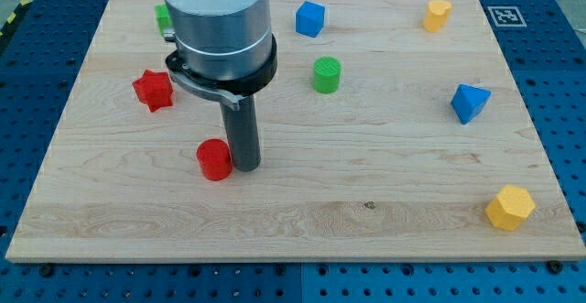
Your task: Place the red circle diagonally to the green circle
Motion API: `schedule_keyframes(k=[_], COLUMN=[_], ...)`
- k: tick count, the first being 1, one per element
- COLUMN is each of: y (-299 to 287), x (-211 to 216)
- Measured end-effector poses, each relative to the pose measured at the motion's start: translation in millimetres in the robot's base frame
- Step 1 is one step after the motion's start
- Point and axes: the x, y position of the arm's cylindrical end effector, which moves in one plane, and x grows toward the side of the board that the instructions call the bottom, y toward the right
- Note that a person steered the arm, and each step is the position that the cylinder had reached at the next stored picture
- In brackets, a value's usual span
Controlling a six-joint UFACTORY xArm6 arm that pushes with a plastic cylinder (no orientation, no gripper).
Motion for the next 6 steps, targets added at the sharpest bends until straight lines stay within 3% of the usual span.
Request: schedule_keyframes(k=[3,5,6], y=[-73.1,-78.5,-101.2], x=[3.4,-17.2,6.8])
